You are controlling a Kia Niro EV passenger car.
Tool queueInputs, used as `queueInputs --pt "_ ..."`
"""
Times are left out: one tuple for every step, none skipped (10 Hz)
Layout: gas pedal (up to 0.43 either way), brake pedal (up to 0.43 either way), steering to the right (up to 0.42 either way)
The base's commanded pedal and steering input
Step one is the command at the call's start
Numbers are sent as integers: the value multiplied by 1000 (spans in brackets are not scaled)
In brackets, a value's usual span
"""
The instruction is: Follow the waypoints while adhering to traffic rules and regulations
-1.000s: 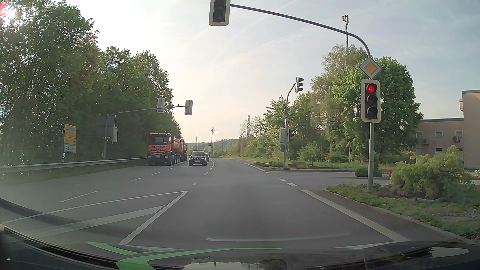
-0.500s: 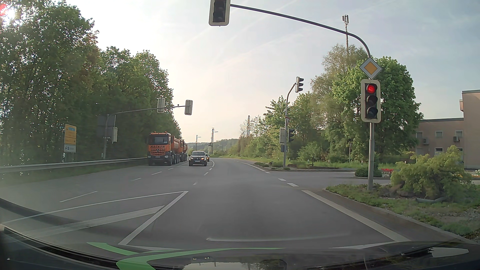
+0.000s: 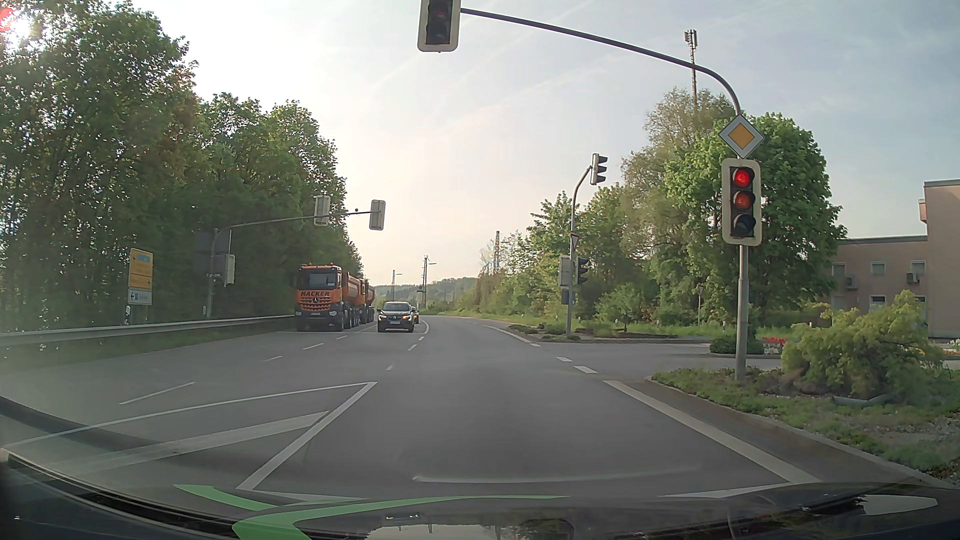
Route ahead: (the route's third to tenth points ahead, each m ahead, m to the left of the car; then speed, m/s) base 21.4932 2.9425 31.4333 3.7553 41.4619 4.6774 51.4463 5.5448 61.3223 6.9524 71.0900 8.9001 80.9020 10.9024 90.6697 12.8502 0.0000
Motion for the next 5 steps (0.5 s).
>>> queueInputs --pt "0 262 4" --pt "0 262 4" --pt "0 262 4" --pt "0 262 4" --pt "0 262 4"
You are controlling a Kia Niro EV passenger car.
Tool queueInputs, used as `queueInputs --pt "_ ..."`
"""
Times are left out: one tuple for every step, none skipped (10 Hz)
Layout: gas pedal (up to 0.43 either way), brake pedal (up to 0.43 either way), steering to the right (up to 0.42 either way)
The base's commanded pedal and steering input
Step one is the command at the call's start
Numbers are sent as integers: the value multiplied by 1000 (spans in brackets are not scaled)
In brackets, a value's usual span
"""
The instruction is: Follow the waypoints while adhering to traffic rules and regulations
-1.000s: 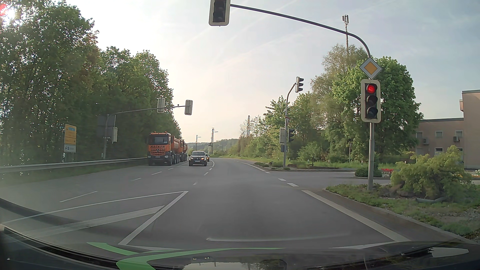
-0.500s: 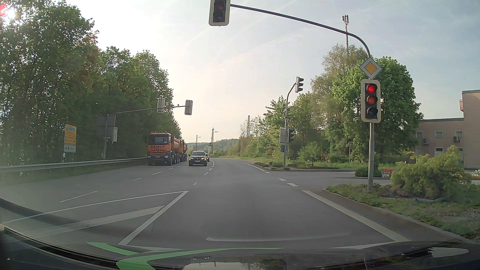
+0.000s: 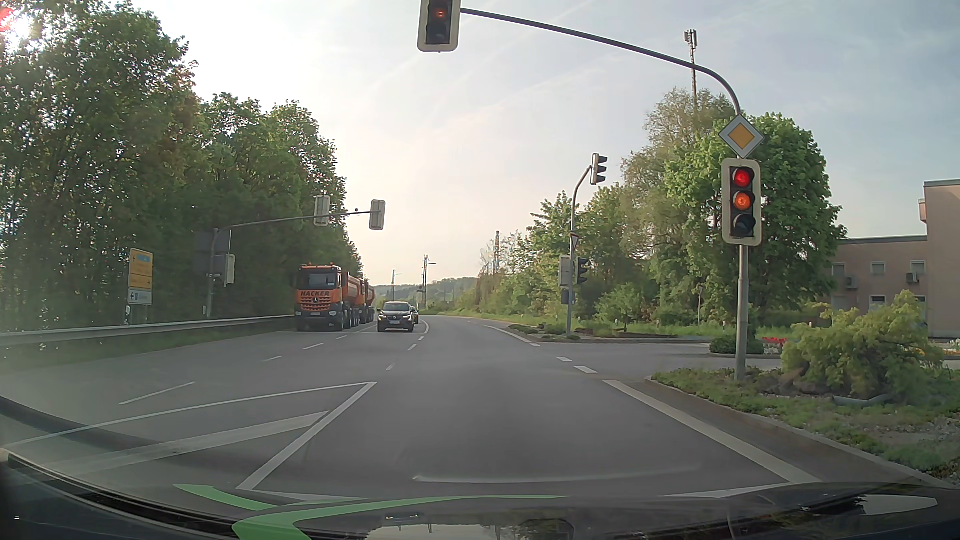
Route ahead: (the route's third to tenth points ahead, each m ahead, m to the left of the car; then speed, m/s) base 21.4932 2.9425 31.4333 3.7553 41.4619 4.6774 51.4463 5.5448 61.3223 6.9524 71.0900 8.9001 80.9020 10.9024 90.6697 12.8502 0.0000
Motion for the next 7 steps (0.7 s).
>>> queueInputs --pt "0 0 4" --pt "0 0 4" --pt "67 0 4" --pt "268 0 4" --pt "319 0 4" --pt "331 0 3" --pt "358 0 2"
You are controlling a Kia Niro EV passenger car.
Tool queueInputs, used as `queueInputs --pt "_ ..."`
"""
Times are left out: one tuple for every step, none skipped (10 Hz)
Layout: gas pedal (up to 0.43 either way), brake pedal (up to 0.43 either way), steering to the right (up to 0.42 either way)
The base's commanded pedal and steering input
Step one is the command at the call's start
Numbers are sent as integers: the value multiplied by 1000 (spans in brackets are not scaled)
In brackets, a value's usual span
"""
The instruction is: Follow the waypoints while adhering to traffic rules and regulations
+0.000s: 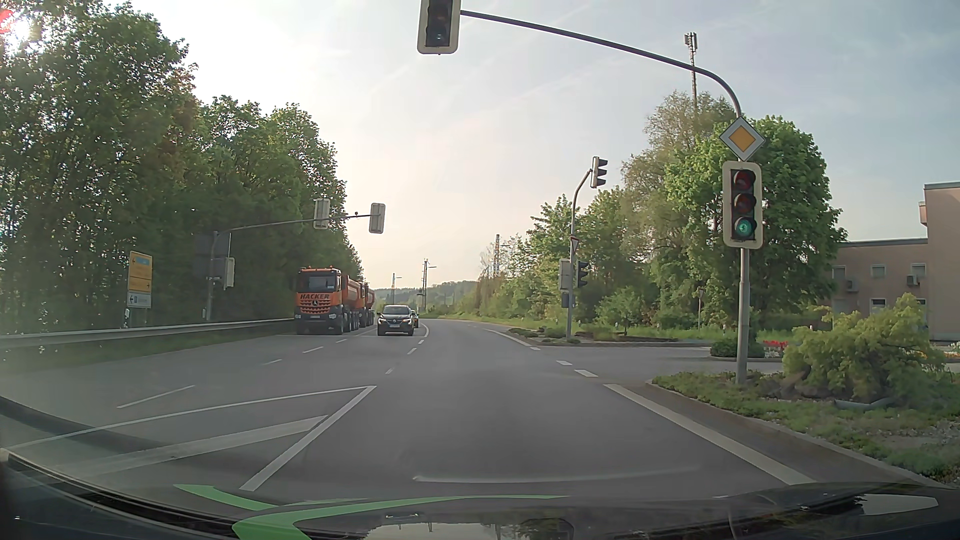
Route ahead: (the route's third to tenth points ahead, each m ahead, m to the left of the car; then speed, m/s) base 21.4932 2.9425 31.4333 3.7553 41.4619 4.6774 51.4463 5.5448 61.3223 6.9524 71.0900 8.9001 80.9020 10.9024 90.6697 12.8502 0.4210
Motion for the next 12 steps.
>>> queueInputs --pt "398 0 1" --pt "469 0 -1" --pt "500 0 -2" --pt "500 0 -3" --pt "500 0 -5" --pt "500 0 -9" --pt "500 0 -11" --pt "500 0 -11" --pt "500 0 -11" --pt "512 0 -13" --pt "520 0 -16" --pt "520 0 -18"
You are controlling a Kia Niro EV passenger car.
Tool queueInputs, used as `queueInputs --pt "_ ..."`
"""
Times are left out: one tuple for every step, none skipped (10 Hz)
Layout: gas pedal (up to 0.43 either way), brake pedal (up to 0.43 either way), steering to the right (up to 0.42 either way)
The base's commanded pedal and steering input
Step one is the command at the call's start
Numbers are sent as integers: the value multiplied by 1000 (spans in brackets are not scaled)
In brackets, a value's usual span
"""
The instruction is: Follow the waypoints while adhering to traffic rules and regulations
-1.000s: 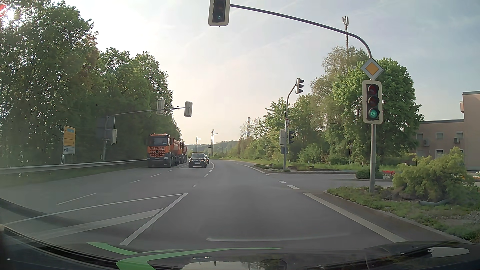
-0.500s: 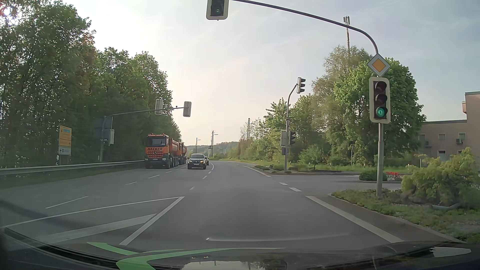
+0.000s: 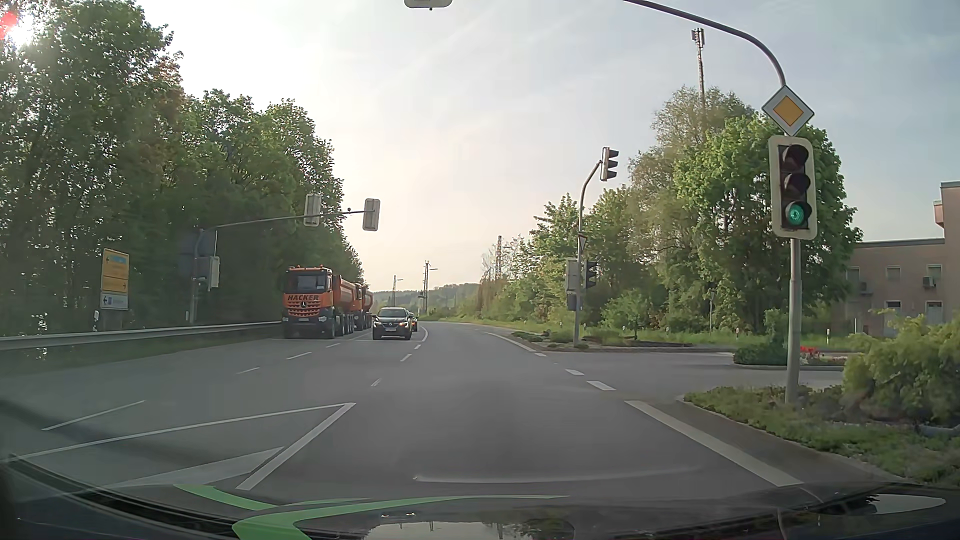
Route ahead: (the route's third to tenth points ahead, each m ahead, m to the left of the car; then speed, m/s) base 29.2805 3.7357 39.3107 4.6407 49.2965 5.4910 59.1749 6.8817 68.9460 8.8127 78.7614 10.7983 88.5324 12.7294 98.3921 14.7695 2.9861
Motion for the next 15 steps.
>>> queueInputs --pt "520 0 -19" --pt "520 0 -20" --pt "520 0 -20" --pt "520 0 -21" --pt "520 0 -21" --pt "520 0 -22" --pt "520 0 -23" --pt "520 0 -23" --pt "520 0 -22" --pt "520 0 -22" --pt "520 0 -20" --pt "520 0 -18" --pt "512 0 -18" --pt "512 0 -17" --pt "512 0 -15"
